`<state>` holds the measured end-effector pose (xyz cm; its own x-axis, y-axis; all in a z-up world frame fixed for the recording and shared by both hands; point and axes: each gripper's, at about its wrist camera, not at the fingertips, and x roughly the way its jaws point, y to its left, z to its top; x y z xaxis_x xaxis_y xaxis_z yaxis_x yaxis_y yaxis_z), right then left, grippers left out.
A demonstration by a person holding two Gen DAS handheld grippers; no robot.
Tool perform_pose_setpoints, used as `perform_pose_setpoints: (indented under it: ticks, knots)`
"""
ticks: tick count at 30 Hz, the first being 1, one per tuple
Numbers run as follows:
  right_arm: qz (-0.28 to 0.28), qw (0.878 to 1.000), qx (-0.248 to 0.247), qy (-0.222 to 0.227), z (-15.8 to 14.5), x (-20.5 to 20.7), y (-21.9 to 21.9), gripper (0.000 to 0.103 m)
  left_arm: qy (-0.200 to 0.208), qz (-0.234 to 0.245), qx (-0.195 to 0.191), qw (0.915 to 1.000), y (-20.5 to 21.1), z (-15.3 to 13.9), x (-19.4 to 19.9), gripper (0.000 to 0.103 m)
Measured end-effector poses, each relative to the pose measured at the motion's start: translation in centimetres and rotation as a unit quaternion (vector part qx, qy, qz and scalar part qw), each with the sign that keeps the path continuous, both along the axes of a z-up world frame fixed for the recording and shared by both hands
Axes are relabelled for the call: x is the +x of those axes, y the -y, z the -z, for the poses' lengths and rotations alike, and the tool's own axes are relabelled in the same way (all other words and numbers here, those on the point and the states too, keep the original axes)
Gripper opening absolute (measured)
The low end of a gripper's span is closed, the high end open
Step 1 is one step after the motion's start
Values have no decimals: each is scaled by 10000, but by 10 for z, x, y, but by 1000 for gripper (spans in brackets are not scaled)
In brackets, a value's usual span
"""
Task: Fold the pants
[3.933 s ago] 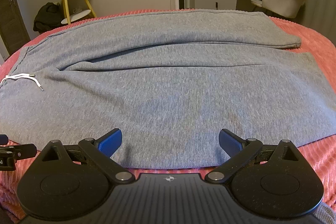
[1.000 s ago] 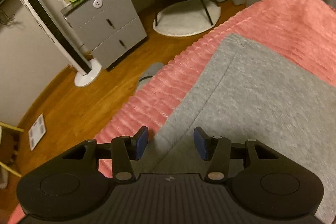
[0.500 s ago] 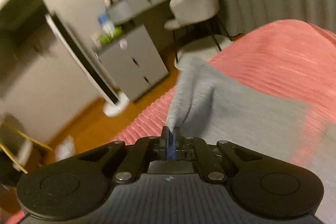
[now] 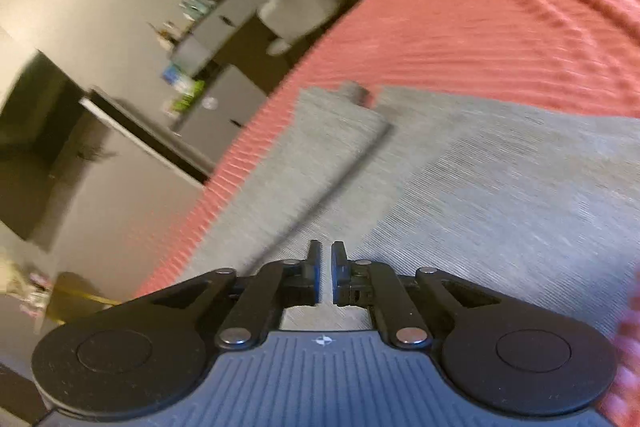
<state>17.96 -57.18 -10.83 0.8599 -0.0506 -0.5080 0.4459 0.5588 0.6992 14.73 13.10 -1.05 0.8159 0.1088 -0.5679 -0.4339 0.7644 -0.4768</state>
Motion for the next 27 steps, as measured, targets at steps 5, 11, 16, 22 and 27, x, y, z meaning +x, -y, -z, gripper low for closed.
perform_pose_setpoints:
  ticks: [5, 11, 16, 22, 27]
  knots:
    - [22, 9979, 628, -125, 20, 51, 22, 28, -16, 707, -1033, 9921, -4, -13, 60, 91]
    - [93, 9933, 1154, -67, 39, 79, 36, 32, -636, 820, -1731, 9794, -2, 6, 157, 70]
    - [-119, 9947, 1022, -29, 37, 88, 41, 6, -927, 762, -1952, 9734, -1, 28, 202, 51]
    - [-172, 9946, 1006, 210, 28, 84, 41, 7, -1040, 688, -2379, 9632, -14, 46, 207, 7]
    - [-136, 9930, 1167, -94, 32, 96, 41, 8, -578, 889, -1878, 9765, -7, 10, 178, 6]
